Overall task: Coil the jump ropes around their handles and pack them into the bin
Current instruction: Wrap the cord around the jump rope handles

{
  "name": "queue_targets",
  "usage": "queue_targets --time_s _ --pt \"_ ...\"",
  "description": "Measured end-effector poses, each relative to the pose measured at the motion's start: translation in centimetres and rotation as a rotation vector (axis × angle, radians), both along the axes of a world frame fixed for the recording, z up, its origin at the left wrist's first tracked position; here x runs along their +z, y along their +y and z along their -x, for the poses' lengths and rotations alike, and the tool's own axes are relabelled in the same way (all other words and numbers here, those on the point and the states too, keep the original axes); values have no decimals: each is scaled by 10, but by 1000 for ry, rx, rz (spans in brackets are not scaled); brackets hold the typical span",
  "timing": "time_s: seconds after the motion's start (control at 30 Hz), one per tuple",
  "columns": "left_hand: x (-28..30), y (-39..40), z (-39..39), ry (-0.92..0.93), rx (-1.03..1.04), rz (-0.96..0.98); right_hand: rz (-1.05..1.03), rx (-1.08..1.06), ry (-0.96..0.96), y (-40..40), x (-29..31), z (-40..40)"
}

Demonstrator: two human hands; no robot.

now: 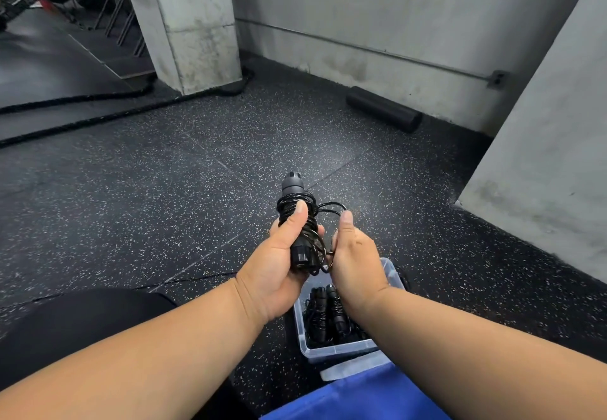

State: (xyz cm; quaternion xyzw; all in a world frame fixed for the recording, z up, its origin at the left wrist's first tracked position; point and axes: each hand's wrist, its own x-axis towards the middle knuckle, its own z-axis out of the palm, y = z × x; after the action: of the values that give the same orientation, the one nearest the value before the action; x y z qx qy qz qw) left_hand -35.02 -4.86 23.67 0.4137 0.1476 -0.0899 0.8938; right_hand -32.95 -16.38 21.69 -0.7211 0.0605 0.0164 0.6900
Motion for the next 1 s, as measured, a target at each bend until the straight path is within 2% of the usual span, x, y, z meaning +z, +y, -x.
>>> queue_targets --time_s 0.1,0.2,0.27,0.33,0.47,0.63,0.83,0.93,1.0 --pt "0 -2 -1 32 -3 -19 -40 -60 -16 1 6 -3" --pt "0 -7 0 48 -30 -23 -131 -138 156 -1 8 -13" --pt "-2 -11 3 43 -33 -58 -121 -166 206 -4 10 -19" --pt "-3 -15 6 44 -16 -96 -29 -159 175 -7 11 -19" --pt "-1 -11 0 31 33 -99 169 -48 -30 -6 0 -14" --pt "1 -6 -1 -9 -25 -85 383 -89 -82 -12 -23 -24" --pt "7 -4 -1 -49 -34 3 452 39 -36 -15 -26 -20" --pt "11 -1 -3 -93 50 -6 328 38 40 -15 -17 -12" --pt "13 2 -6 -97 126 -22 320 -5 -5 -17 -6 -7"
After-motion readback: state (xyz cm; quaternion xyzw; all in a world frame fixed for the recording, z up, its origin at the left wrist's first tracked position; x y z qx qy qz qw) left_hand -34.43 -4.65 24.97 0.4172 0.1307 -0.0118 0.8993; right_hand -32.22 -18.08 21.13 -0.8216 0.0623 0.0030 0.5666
